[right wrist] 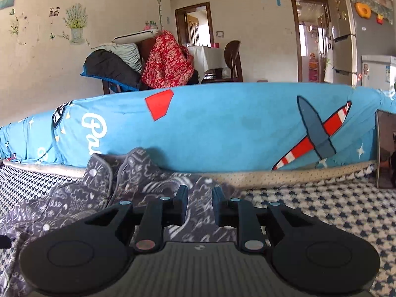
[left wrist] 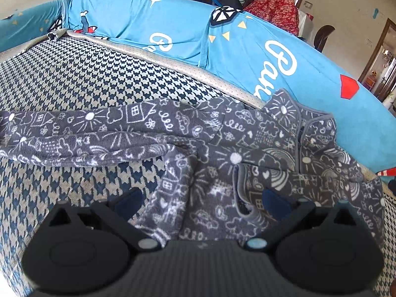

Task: Fold clothes
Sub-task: 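Withdraw the right gripper and move the left gripper toward the other strip, then lower the left gripper onto the end of the other folded fleece strip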

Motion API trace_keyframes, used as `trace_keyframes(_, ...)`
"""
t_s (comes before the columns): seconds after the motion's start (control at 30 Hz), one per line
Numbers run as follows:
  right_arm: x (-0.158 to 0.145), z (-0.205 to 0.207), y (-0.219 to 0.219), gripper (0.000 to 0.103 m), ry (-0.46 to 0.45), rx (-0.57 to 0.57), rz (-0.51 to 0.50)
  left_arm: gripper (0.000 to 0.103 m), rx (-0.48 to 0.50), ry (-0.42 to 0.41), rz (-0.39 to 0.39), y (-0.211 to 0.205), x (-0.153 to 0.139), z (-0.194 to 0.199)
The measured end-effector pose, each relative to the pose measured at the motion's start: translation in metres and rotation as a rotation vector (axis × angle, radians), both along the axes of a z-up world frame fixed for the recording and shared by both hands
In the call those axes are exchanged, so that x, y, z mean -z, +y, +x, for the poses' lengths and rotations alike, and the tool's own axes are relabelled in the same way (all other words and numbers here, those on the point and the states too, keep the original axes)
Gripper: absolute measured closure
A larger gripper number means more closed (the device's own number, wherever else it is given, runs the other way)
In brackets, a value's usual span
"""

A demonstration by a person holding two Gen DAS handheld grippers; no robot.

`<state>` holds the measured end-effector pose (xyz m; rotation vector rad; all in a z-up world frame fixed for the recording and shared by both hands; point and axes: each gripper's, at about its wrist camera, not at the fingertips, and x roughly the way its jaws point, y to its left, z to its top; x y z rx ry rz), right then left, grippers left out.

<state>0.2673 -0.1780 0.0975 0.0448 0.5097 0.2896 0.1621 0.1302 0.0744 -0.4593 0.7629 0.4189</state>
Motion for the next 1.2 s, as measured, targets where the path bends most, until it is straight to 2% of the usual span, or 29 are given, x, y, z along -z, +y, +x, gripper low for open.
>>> trace_keyframes(0.13, 0.017, -0.021, 0.027, 0.083, 0.082, -0.091, -0.007, 0.000, -0.006, -0.006, -0.005, 0.004, -0.002, -0.002)
trace_keyframes(0.23, 0.025, -0.036, 0.054, 0.082, 0.082, -0.181, -0.042, 0.000, -0.011, -0.008, -0.005, 0.007, -0.003, -0.004)
trace_keyframes(0.53, 0.038, -0.070, 0.126, 0.067, 0.060, -0.480, -0.065, 0.000, -0.026, 0.011, 0.000, 0.021, 0.001, -0.010)
trace_keyframes(0.6, 0.043, -0.077, 0.139, 0.062, 0.045, -0.539, -0.098, 0.000, -0.026, 0.018, -0.001, 0.025, 0.002, -0.011)
trace_keyframes(0.73, 0.052, -0.089, 0.158, 0.061, -0.027, -0.583, -0.192, 0.000, -0.030, 0.041, -0.026, 0.034, 0.007, -0.015)
trace_keyframes(0.87, 0.059, -0.088, 0.169, 0.062, -0.055, -0.581, -0.229, 0.000, -0.026, 0.066, -0.053, 0.038, 0.013, -0.016)
trace_keyframes(1.07, 0.070, -0.084, 0.180, 0.091, -0.057, -0.554, -0.268, 0.000, -0.010, 0.079, -0.059, 0.038, 0.015, -0.018)
trace_keyframes(1.2, 0.065, -0.084, 0.180, 0.094, -0.071, -0.530, -0.217, 0.000, -0.010, 0.080, -0.047, 0.037, 0.015, -0.019)
